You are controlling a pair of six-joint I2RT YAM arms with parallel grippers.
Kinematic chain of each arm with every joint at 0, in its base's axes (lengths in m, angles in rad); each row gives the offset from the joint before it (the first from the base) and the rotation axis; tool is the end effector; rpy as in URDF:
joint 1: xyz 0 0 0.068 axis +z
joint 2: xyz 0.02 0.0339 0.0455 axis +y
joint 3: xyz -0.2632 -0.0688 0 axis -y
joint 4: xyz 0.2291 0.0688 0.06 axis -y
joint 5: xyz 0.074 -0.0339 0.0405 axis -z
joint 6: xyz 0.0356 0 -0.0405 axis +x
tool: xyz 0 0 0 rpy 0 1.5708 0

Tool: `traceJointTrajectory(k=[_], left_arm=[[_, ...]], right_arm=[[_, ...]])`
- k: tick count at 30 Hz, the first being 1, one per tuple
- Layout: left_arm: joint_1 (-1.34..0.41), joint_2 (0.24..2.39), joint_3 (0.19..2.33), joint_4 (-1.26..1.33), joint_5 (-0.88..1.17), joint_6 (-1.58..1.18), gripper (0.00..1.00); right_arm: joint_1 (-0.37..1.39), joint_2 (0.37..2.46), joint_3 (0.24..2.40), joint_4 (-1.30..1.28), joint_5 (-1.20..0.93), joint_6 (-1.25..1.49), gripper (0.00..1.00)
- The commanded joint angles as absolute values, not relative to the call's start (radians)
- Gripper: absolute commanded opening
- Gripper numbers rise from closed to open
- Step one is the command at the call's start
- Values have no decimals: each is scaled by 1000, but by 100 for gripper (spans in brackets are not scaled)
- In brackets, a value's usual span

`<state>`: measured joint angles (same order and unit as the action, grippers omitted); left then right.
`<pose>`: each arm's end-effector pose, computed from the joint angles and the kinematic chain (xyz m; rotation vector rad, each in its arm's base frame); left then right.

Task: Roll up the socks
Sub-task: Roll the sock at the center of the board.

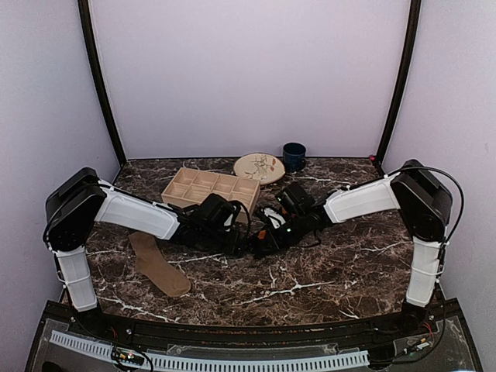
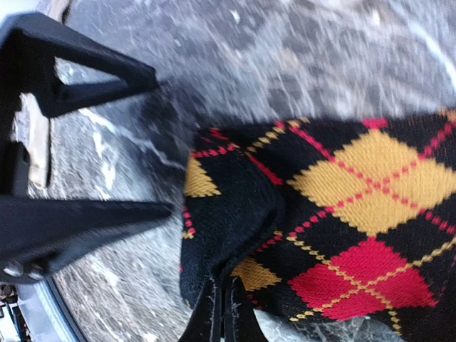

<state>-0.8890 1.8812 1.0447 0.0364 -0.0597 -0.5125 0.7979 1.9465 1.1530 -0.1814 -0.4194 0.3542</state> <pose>0.2378 -0.2896 0.1557 0.4298 2.4148 -0.5855 0.2548 0.2820 0.1490 -0.7699 2.6075 0.9380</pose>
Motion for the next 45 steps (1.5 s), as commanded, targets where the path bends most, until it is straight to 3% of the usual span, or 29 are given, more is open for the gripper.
traceJointTrajectory(k=[1, 31, 45], left_arm=[[-884, 1895, 1072, 18, -60, -506, 77], [-876, 2022, 1150, -56, -23, -559, 77], [-876, 1898, 1024, 17, 4, -511, 78]], right_arm=[[792, 1944, 1114, -167, -428, 365, 0], [773, 1964, 1146, -182, -439, 359, 3], [759, 1992, 1193, -202, -461, 354, 6]])
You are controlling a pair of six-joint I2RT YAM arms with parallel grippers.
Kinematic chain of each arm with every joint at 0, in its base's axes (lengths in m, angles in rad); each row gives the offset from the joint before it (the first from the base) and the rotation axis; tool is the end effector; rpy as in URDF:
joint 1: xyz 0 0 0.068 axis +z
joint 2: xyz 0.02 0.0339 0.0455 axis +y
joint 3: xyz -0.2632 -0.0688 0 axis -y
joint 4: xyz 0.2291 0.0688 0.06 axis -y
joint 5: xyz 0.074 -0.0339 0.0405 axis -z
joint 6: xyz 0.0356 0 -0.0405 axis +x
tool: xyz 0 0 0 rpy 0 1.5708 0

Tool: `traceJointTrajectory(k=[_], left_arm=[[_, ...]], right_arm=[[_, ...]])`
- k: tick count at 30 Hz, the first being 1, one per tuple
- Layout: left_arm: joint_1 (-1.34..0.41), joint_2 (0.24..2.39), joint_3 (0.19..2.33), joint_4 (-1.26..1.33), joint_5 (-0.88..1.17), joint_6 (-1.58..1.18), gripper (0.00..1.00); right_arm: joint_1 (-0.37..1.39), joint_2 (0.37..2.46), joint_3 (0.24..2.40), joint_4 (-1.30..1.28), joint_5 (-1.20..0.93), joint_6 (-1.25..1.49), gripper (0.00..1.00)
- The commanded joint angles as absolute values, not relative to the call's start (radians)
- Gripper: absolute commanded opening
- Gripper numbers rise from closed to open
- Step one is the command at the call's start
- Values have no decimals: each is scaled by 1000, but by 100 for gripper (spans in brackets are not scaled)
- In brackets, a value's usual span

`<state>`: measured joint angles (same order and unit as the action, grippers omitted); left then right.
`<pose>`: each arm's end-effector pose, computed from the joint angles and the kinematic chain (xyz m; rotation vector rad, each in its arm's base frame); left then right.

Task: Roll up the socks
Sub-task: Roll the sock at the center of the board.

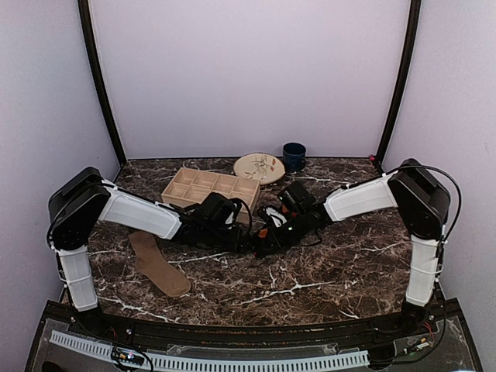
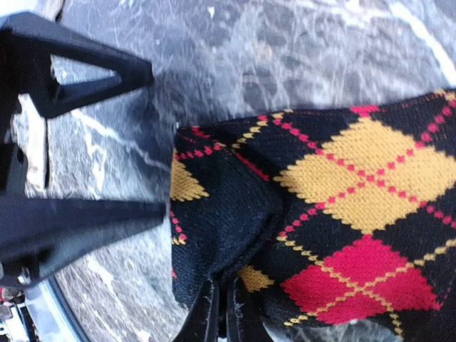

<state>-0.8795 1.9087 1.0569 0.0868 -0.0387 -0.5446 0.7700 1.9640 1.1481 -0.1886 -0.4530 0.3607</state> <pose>0.2448 -0.2937 0.1531 0.3855 2.4007 -0.6415 0.2608 0.2746 0.1414 -0.7375 2.6483 0.9613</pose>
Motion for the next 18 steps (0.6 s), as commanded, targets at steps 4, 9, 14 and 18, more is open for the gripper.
traceJointTrajectory(k=[4, 9, 14, 18], left_arm=[[-876, 1929, 1059, -21, 14, -490, 78], [-876, 1959, 1083, -46, -10, -493, 78], [-876, 2014, 1150, -136, -46, -509, 78], [-876, 2057, 1188, -191, -48, -522, 78]], right_arm=[[758, 1997, 1205, -215, -467, 348, 6], [758, 1997, 1207, -232, -476, 341, 7], [758, 1997, 1207, -246, -485, 336, 7], [757, 1996, 1204, -251, -473, 336, 9]])
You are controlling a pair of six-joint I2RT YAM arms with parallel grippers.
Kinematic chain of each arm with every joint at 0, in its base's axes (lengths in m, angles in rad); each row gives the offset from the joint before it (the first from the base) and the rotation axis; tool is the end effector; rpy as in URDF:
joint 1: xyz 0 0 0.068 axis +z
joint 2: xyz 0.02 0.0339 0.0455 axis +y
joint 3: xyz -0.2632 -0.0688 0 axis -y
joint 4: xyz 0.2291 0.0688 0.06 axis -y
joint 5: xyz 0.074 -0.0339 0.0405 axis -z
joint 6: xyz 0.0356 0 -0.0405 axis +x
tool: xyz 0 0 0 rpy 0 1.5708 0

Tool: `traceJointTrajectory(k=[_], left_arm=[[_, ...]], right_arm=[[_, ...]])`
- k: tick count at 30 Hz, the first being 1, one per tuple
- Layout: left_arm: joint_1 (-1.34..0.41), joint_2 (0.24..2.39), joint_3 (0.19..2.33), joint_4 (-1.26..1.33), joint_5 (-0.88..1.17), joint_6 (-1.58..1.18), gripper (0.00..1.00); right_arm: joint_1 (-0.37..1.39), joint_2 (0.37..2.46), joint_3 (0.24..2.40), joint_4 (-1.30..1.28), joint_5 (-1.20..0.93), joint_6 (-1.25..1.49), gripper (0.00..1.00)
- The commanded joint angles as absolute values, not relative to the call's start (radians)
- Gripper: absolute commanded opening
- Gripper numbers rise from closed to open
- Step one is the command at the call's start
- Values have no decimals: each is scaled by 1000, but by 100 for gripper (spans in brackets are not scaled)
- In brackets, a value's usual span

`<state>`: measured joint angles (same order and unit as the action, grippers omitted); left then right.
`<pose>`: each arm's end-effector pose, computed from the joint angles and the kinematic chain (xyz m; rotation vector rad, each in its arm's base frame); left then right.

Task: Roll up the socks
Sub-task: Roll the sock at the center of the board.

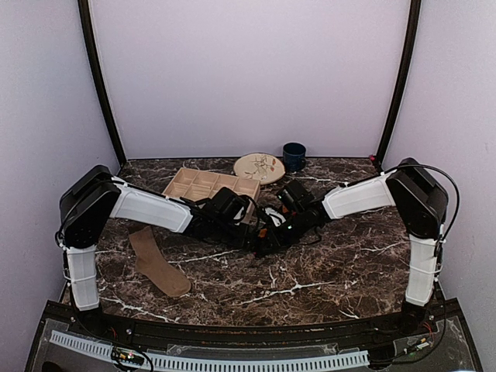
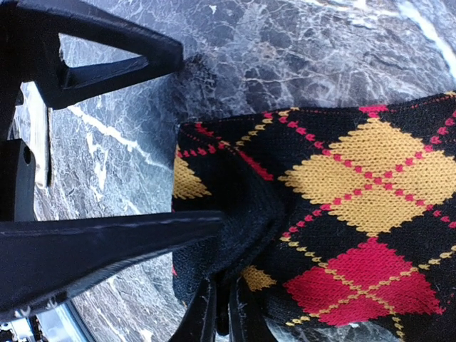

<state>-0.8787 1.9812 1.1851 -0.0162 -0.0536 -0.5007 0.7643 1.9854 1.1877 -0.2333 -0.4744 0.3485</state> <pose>0.2590 -0.3094 0.1536 0.4370 2.4244 -0.5737 0.2654 0.2770 0.1417 -0.7526 2.6707 0.9728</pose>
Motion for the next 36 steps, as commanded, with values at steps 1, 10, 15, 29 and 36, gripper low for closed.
traceJointTrajectory(k=[1, 10, 15, 29, 36], left_arm=[[-876, 2062, 1189, -198, -48, -525, 78], [-876, 2042, 1135, -217, -31, -548, 77], [-877, 2040, 1122, -226, -9, -547, 77], [-886, 2070, 1155, -359, -35, -587, 76], [-891, 2077, 1151, -359, -23, -606, 76]], right_arm=[[758, 1996, 1202, -249, -466, 339, 9], [753, 1999, 1197, -239, -440, 351, 12], [748, 1989, 1182, -238, -435, 355, 15], [746, 1960, 1132, -213, -362, 386, 24], [744, 1962, 1110, -190, -359, 411, 26]])
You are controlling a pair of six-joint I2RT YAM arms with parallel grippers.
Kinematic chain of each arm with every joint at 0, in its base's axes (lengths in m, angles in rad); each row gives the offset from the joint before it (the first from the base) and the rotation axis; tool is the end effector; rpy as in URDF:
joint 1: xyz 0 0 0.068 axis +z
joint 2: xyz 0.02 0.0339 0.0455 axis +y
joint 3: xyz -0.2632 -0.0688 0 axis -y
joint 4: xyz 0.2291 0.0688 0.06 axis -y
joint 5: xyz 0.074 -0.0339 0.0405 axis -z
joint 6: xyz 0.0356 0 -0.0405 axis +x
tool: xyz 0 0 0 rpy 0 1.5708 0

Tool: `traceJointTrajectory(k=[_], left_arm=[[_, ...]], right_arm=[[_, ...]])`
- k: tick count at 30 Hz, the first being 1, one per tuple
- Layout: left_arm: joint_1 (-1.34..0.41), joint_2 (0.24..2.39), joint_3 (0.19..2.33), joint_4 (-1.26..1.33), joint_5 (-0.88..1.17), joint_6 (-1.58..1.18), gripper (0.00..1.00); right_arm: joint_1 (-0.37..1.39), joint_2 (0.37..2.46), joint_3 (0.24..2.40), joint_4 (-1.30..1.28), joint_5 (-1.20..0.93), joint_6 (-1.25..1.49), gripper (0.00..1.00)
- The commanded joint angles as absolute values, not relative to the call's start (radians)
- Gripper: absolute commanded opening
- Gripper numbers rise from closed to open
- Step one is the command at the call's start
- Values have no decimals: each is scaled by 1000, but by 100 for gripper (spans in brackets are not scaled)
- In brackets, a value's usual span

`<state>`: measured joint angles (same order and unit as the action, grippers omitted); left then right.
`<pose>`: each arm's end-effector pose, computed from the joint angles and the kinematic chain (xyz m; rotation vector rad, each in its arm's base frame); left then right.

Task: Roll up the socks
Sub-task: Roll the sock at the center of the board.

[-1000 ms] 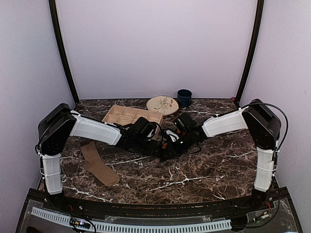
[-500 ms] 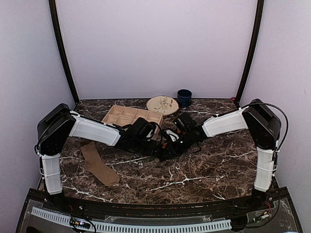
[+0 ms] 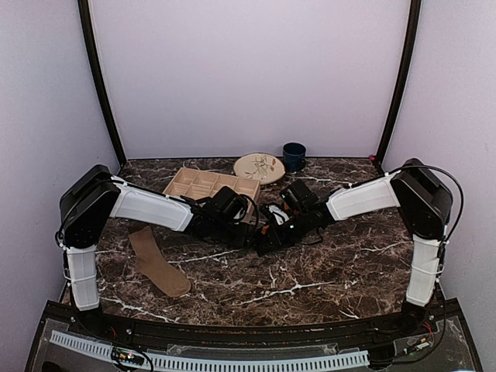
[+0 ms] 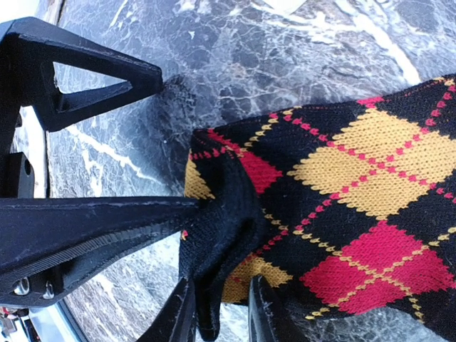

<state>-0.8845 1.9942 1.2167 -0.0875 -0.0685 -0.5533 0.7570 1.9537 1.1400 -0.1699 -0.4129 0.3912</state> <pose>0.2582 -0.3114 0.1522 0.3830 2.4840 -0.5448 0.2652 0.2702 0.1436 -0.6641 2.6434 0.9250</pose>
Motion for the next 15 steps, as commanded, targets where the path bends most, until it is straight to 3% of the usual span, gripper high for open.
traceJointTrajectory(k=[1, 15], left_arm=[[-891, 2081, 1154, -360, -22, -606, 76], [-891, 2149, 1216, -388, 4, -608, 75]], right_arm=[[744, 1965, 1111, -189, -362, 411, 26], [742, 1951, 1136, -201, -305, 420, 30]])
